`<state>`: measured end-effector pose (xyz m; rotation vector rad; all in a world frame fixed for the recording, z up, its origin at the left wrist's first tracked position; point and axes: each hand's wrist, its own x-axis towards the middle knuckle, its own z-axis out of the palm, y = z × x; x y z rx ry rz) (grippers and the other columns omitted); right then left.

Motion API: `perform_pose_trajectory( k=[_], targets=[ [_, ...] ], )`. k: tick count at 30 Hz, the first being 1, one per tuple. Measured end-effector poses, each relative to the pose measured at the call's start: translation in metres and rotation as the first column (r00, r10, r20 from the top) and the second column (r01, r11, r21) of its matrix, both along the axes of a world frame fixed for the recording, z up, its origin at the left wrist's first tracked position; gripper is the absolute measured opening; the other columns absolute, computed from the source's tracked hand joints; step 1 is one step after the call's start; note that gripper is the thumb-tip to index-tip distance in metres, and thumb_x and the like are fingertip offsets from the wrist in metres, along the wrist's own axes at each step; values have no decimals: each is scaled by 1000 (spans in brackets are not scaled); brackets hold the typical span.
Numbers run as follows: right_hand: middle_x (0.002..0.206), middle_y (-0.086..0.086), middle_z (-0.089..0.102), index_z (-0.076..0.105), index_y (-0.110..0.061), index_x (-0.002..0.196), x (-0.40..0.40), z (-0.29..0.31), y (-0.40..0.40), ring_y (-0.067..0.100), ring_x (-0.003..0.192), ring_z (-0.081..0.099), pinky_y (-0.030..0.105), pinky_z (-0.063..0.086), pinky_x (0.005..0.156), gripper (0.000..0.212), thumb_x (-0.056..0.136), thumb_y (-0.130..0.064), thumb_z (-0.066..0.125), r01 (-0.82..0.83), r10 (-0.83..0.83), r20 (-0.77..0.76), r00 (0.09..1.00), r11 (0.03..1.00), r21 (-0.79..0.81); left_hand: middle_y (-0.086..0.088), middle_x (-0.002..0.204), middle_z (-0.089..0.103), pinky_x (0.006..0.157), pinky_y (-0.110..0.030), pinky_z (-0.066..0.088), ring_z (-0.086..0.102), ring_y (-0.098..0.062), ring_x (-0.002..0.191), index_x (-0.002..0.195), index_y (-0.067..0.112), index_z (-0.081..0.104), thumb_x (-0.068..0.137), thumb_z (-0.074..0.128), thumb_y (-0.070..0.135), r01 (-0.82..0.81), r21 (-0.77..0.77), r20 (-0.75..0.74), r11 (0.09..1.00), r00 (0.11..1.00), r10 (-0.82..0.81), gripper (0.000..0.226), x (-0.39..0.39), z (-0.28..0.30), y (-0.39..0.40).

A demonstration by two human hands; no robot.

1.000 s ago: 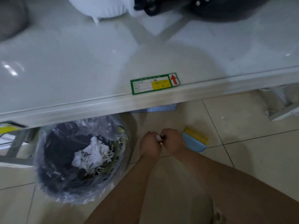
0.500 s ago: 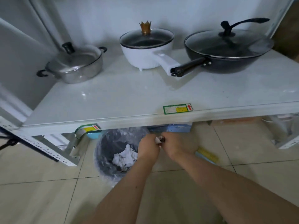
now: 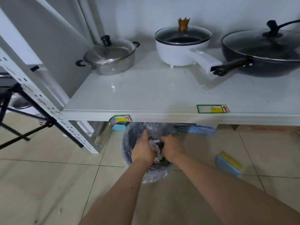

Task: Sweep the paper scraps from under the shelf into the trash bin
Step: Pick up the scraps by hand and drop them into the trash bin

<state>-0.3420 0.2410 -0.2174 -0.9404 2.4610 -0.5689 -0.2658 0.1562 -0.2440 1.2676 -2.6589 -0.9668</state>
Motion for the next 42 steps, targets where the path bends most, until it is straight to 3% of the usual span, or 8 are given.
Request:
perform_pose_trajectory(
  k=[6, 11, 17, 20, 23, 28, 39, 42],
  targets=[
    [118, 8, 67, 66, -18, 114, -4, 1, 3, 28, 107, 63, 36, 54, 88, 33, 88, -6, 48, 8, -8, -3, 1000, 1000, 11, 0, 148, 42, 118, -47, 22, 40, -24, 136, 150, 27, 0, 82, 63, 25, 11, -19, 47, 1000, 999, -10, 92, -2, -2, 2],
    [133, 4, 57, 55, -26, 131, -10, 2, 7, 26, 119, 57, 35, 49, 92, 48, 90, -4, 41, 18, -18, -16, 1000, 1000, 5, 0, 158, 20, 120, -47, 16, 17, -22, 146, 146, 19, 28, 84, 63, 26, 75, -136, 66, 988, 996, -67, 71, -10, 7, 5],
    [132, 3, 56, 61, -24, 123, -20, 2, 21, 27, 118, 55, 34, 48, 90, 37, 93, -12, 43, 64, -62, -66, 996, 998, 27, 1, 157, 23, 119, -47, 2, 8, -21, 147, 105, 19, 72, 92, 47, 38, 190, -261, 196, 947, 971, -140, 34, -25, 26, 21],
    [126, 5, 58, 68, -18, 109, -30, 2, 32, 28, 117, 49, 36, 44, 91, 31, 96, -28, 42, 72, -65, -118, 991, 996, 59, -2, 161, -5, 118, -55, -5, -13, -27, 147, 144, 20, 35, 91, 44, 29, 232, -243, 223, 942, 958, -179, 54, -36, 23, 30],
    [133, 4, 55, 67, -16, 114, -40, 2, 44, 28, 123, 43, 39, 38, 100, 39, 97, -35, 37, 107, -91, -162, 982, 990, 91, -2, 158, -21, 115, -59, -10, -22, -28, 145, 148, 25, -15, 90, 48, 34, 264, -144, 238, 954, 945, -225, 86, -43, 20, 44],
    [157, 3, 23, 32, -23, 146, -54, -8, 67, 31, 138, 29, 43, 30, 112, 56, 91, -15, 43, 154, -148, -57, 987, 980, 123, 3, 160, 8, 116, -57, -5, -3, -19, 148, 150, 25, -7, 88, 47, 28, 302, -96, 214, 949, 937, -276, 82, -62, 11, 67],
    [150, 4, 36, 34, -24, 146, -76, -70, 136, 29, 133, 37, 37, 34, 109, 54, 93, -17, 40, 278, -299, 65, 952, 935, 219, -5, 152, 35, 117, -49, -13, 17, -26, 146, 142, 18, 36, 82, 41, 22, 374, -417, 105, 828, 925, -365, 60, -83, -41, 132],
    [149, 3, 38, 35, -24, 146, -77, -89, 147, 28, 132, 39, 38, 35, 109, 52, 94, -16, 38, 314, -343, 83, 936, 917, 246, -7, 118, 66, 110, -46, 23, 49, -25, 121, 113, 14, 62, 70, 41, 19, 313, -468, -144, 827, 896, -421, 48, -69, -67, 141]
  ],
)
